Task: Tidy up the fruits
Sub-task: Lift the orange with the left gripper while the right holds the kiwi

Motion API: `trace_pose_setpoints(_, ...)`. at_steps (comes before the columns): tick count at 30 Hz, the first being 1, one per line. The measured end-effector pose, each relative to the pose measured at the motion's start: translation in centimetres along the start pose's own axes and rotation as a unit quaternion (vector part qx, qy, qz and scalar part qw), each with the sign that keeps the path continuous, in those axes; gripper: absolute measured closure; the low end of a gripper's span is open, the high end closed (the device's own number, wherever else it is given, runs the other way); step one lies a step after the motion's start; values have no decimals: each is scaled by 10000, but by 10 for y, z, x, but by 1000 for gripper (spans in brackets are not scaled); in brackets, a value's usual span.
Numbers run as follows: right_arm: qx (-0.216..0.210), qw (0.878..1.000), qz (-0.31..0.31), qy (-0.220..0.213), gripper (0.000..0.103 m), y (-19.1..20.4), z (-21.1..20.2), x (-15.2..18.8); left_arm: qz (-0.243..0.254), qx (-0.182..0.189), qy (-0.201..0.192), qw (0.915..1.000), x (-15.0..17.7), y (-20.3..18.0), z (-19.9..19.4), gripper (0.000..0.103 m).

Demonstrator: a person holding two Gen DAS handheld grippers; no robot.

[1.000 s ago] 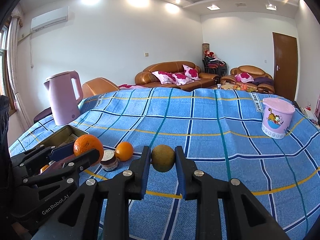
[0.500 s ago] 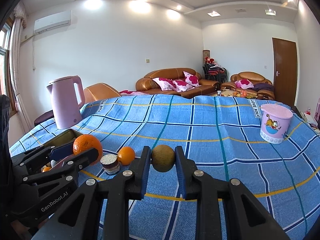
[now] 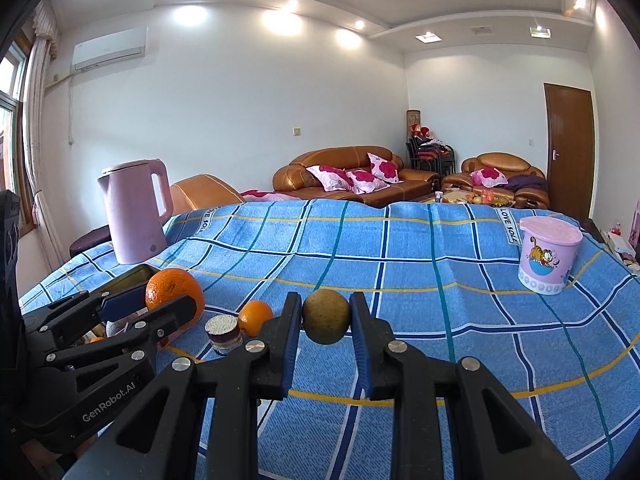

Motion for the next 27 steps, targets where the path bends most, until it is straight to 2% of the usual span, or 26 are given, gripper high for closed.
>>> trace_pose_setpoints(27,-48,9997,-32,-240,77,2,-9,-2,31,-90,-320,9994,-3,0,-13,62)
Point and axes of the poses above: each gripper's, at about its wrist camera, not at the fingertips, and z roughly the way its jaws point, y to its left, x to its underside, the point moved 7 cm from there along z, roughly the way its jaws point, and after that the axes turned 8 degrees about z, right-handed, at the moved point
